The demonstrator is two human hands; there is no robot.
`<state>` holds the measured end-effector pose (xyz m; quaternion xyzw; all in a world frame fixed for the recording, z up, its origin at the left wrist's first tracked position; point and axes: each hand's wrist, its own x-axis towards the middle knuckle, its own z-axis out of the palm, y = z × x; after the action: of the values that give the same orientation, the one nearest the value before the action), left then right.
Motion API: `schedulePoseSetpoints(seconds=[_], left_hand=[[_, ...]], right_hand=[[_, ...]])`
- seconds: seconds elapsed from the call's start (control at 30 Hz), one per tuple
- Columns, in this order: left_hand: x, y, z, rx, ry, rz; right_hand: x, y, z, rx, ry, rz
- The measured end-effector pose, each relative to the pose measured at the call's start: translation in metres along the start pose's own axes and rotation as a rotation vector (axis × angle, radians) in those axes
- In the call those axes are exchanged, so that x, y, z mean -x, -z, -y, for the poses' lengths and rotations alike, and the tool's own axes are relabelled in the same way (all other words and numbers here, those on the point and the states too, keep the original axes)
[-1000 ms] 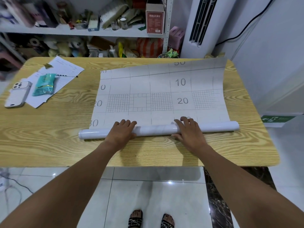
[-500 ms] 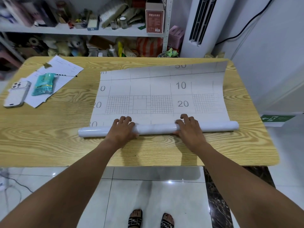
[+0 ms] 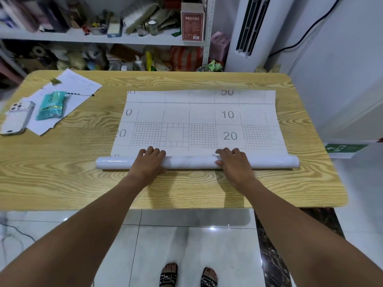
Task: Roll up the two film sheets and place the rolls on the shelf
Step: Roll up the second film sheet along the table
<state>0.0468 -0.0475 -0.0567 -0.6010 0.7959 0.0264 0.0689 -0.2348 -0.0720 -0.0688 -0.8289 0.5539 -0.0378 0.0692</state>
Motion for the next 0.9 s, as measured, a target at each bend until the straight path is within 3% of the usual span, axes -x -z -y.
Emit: schedulePoseSetpoints(seconds=[0.47, 0.9], left_hand=[[0.000, -0.001, 0.000, -0.193, -0.003, 0.027], [-0.007, 0.003, -0.003, -0.026, 0.062, 0.019]], right_hand=[[0.001, 0.000, 0.000, 0.131, 0.043, -0.004], [-0.006, -0.001, -0.003, 0.059, 0.072, -0.036]])
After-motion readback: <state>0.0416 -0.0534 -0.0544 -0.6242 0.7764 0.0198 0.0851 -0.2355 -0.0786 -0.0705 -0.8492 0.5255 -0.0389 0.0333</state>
